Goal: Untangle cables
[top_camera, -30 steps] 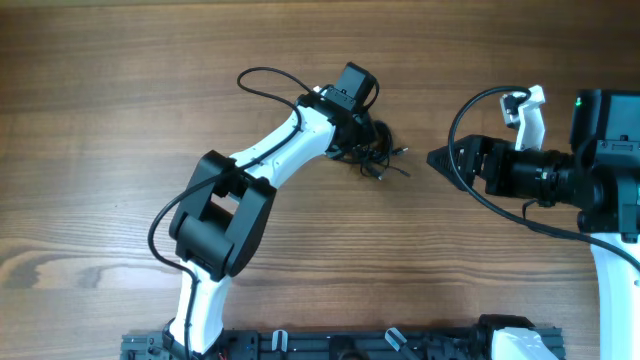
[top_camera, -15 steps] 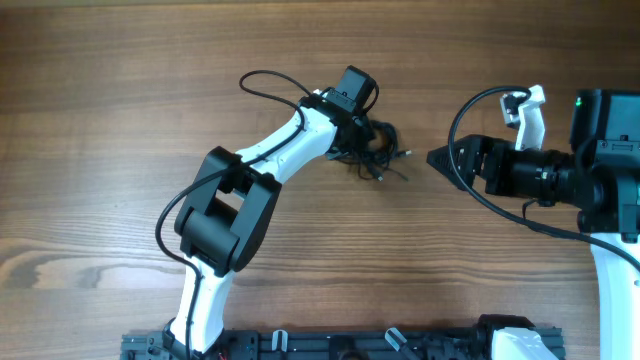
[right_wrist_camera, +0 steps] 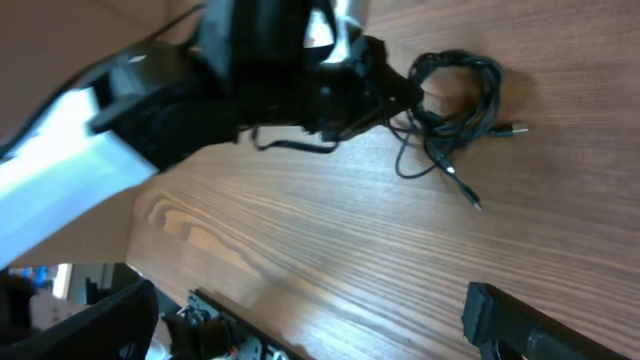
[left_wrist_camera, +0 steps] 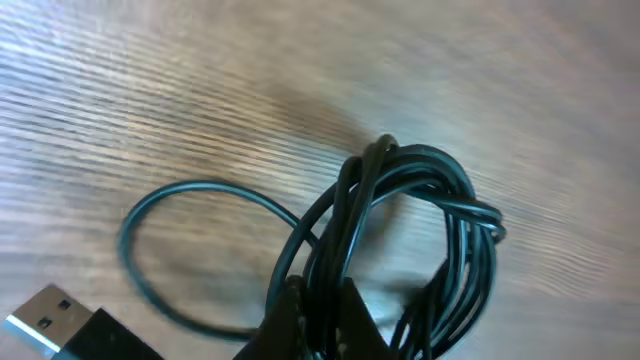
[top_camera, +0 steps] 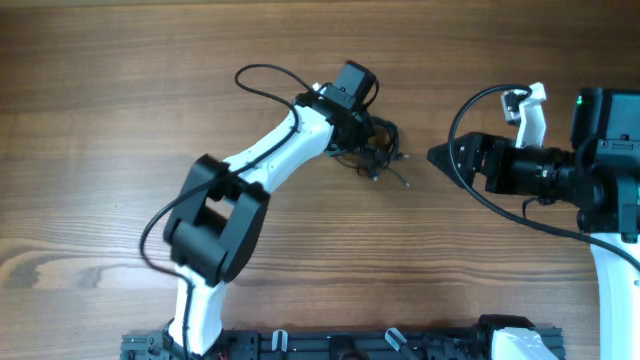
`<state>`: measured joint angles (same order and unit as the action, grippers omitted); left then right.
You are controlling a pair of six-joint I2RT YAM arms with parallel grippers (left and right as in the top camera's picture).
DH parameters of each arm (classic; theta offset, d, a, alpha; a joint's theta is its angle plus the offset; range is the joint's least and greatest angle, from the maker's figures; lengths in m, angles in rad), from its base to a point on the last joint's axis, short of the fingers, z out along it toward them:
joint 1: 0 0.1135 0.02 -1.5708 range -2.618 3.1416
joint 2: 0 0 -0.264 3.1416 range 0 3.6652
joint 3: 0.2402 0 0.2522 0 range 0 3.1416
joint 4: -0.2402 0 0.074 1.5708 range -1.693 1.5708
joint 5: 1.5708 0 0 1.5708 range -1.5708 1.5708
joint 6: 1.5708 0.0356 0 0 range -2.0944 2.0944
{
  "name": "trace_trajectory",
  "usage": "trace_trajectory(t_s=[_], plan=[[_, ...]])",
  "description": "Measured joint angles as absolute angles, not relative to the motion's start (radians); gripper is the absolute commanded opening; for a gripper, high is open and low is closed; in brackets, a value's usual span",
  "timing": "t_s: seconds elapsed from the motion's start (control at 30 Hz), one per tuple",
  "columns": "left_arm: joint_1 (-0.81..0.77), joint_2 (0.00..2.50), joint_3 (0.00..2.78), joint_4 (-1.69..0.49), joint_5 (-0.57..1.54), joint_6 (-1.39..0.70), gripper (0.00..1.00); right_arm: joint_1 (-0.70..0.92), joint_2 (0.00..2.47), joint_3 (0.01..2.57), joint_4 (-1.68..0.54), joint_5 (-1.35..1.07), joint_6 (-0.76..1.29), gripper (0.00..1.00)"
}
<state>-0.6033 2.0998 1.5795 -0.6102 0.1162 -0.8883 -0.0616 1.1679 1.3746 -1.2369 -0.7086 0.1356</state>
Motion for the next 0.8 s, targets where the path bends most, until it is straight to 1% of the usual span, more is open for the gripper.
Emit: trace_trajectory(t_s=[0.2,0.43,0.47,0.53,0.6,0.67,0.8], plan=[[-0.603,1.955,1.579,-0.634,0.117,-0.884,0.04,-0.062,1.174,1.375,-1.225,-0.610,0.220,1.00],[-0.603,1.834,1.579,-0.659,0.156,-0.881,0.04,-0.062,1.236,1.375,-1.201,-0.574,0.256,1.00],[-0.603,1.821,1.579,-0.659,0.169,-0.881,0.04,-0.062,1.252,1.375,-1.200,-0.571,0.264,0.98],[-0.603,1.800,1.579,-0.659,0.196,-0.881,0.04,-0.062,1.278,1.375,-1.200,-0.572,0.269,0.92],[-0.603,1.781,1.579,-0.659,0.232,-0.881,0.04,-0.062,1.315,1.375,-1.200,-0.579,0.274,0.74],[-0.603,1.766,1.579,-0.659,0.266,-0.881,0.04,-0.062,1.350,1.375,-1.199,-0.594,0.270,0.67],[-0.603,1.747,1.579,-0.659,0.339,-0.881,0.04,-0.062,1.411,1.375,-1.197,-0.637,0.257,0.63]])
